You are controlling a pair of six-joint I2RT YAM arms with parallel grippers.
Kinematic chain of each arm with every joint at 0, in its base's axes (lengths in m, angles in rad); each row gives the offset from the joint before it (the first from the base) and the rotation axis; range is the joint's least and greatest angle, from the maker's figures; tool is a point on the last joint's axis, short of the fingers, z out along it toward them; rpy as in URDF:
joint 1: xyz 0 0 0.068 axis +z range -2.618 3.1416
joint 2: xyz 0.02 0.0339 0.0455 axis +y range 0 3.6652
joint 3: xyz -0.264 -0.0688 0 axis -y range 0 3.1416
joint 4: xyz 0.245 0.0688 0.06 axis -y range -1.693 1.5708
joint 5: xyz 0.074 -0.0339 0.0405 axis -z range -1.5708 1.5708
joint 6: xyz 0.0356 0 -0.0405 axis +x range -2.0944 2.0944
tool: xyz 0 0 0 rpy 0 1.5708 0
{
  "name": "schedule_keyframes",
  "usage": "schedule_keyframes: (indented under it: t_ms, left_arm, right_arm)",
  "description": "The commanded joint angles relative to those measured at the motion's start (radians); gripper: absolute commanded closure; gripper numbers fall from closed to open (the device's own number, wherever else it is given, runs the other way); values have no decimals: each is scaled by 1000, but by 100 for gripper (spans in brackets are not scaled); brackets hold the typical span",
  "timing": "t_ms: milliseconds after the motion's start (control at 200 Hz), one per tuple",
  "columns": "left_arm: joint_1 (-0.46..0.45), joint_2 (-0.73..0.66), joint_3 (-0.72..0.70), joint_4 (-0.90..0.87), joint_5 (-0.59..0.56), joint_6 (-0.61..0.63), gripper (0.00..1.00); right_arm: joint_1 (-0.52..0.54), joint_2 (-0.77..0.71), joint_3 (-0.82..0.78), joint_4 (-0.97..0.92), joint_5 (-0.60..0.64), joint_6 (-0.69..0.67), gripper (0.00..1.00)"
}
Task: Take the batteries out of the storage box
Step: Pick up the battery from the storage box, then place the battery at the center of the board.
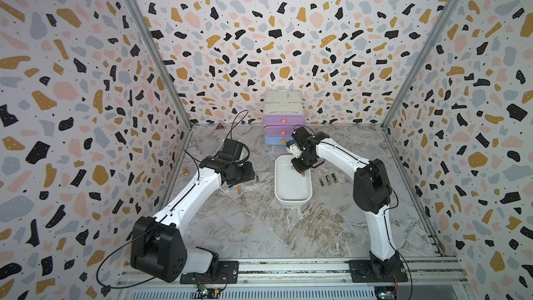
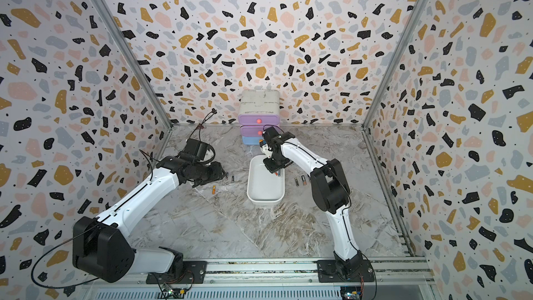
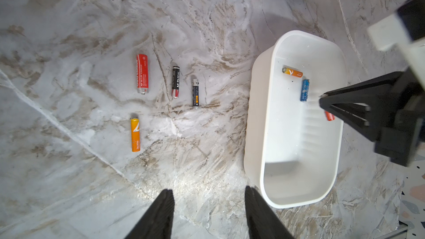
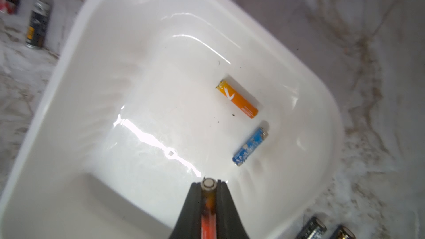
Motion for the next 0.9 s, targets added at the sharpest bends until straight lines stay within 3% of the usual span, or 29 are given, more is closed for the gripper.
schedule_keyframes:
  t_ms: [0,205,486,651,891]
  left_arm:
    - [-1,-11,19,23,5,0,46]
    - [-1,-20,20,20,11,5,46]
    - [-2,-19,8,32,21,2,46]
    - [-2,-12,7,32,21,2,46]
    - [-2,-23,-16,40,11,-5,46]
  right_arm:
    - [-54,-96,0,-67,0,82,100]
    - [-187,-200,-128,-71,165,91,100]
    - [-353,-197,-369,70,341,89,100]
    - [-356,-137,-376,124,364,73,100]
    - [-356,-113,-404,209,289,69,100]
